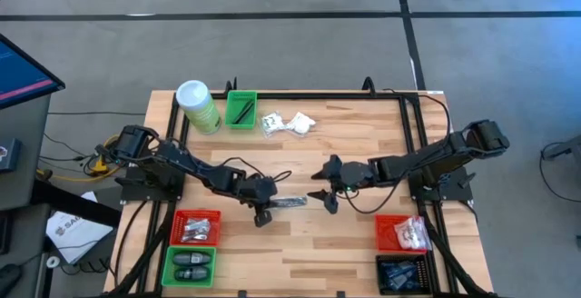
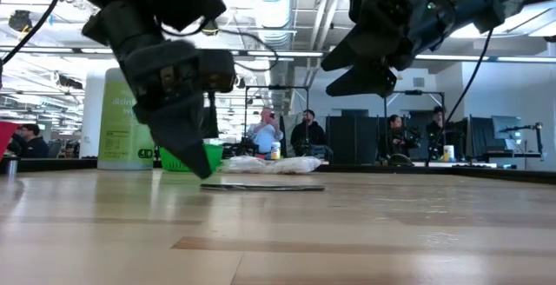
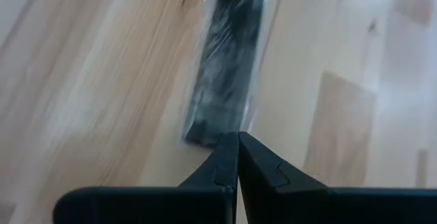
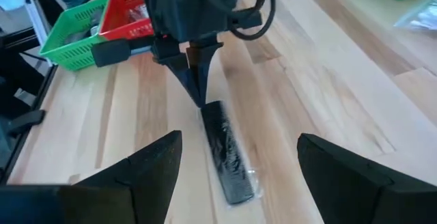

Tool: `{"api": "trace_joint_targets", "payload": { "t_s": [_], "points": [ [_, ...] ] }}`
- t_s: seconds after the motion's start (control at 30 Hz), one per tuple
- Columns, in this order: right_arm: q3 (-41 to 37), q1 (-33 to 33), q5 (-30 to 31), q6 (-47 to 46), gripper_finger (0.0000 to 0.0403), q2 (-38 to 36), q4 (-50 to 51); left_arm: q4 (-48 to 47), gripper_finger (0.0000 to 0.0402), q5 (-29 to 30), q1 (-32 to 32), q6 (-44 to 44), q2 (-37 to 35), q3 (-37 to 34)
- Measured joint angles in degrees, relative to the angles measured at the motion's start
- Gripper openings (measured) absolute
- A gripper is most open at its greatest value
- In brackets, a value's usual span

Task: Pick & Place Travel size toiletries
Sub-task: Put the black comb into the top green bin

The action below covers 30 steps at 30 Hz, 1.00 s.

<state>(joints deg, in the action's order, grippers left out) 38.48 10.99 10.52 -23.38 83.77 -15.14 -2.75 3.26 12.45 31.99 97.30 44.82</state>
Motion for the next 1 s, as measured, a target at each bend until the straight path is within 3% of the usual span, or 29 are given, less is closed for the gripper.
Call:
{"api": "trace_joint_targets", "payload": {
  "t_s": [0.13,0.37,0.67,1.0],
  "points": [
    [0.0,-0.9,-0.3,0.0,0.0281,0.0,0.1,0.1,0.0000,-0.2,0.0,0.2,0.0,-1.2],
    [0.0,-1.1,-6.3,-2.2,0.0281,3.4,-1.3,2.1,0.0000,-0.6,0.1,0.4,0.0,-1.3],
    [0.1,-1.3,-6.7,-3.9,0.0281,9.4,-8.1,5.1,0.0000,-1.4,-0.6,0.4,0.4,-1.3],
    [4.0,-1.6,-9.2,-3.2,0.0281,13.9,-7.8,4.6,0.0000,-1.7,-0.3,0.4,1.0,-1.3]
  ]
}}
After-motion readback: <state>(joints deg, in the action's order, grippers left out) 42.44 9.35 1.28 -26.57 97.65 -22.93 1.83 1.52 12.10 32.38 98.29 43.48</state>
